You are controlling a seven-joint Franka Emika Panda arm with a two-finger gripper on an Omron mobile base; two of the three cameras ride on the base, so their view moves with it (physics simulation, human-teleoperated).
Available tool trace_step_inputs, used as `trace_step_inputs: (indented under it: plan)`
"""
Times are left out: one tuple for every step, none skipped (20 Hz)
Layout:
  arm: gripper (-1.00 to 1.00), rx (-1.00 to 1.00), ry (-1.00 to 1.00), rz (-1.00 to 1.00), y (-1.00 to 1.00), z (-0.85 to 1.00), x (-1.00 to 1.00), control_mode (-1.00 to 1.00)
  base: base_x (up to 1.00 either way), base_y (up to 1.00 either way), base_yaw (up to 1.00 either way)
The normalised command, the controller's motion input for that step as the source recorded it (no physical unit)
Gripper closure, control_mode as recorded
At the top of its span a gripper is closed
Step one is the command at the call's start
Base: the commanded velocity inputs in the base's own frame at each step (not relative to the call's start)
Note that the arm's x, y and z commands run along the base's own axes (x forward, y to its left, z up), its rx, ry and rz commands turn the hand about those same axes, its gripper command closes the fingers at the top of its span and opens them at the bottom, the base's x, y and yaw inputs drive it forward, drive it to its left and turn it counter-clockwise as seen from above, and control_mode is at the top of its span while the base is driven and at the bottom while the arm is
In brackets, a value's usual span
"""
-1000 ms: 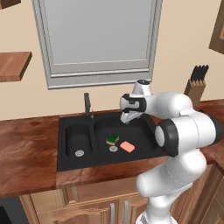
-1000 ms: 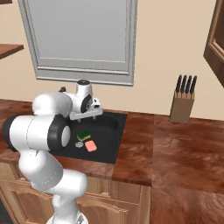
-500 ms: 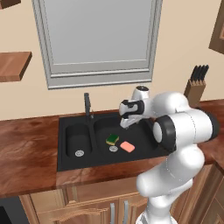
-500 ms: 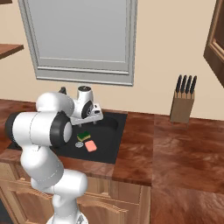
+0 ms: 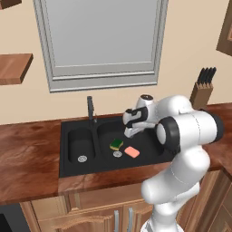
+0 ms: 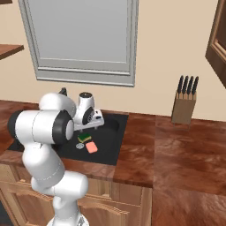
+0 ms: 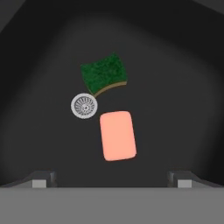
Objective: Pick up the bar soap and sponge from the sink, and place them back in the shelves.
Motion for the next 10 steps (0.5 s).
trace_step_inputs:
  plan:
    - [-1.0,0.0,0.0,0.0,0.0,-0.23,0.0,-1.0,0.0,0.0,0.0]
    - [-1.0,0.0,0.0,0.0,0.0,-0.22,0.0,-1.0,0.0,0.0,0.0]
    - [-1.0,0.0,0.0,0.0,0.0,-0.23,0.0,-1.0,0.0,0.0,0.0]
    - [-1.0,0.0,0.0,0.0,0.0,-0.26,0.0,-1.0,0.0,0.0,0.0]
    - [-1.0,0.0,0.0,0.0,0.0,-0.3,0.0,-1.0,0.0,0.0,0.0]
    - [-1.0,0.0,0.0,0.0,0.0,-0.31,0.0,-1.0,0.0,0.0,0.0]
    - [-1.0,0.0,0.0,0.0,0.0,-0.31,0.0,-1.0,0.0,0.0,0.0]
    - [-1.0,0.0,0.0,0.0,0.0,-0.25,0.0,-1.0,0.0,0.0,0.0]
    - [-1.0,0.0,0.0,0.0,0.0,-0.13,0.0,-1.0,0.0,0.0,0.0]
    - [-1.0,0.0,0.0,0.0,0.0,-0.14,0.0,-1.0,0.0,0.0,0.0]
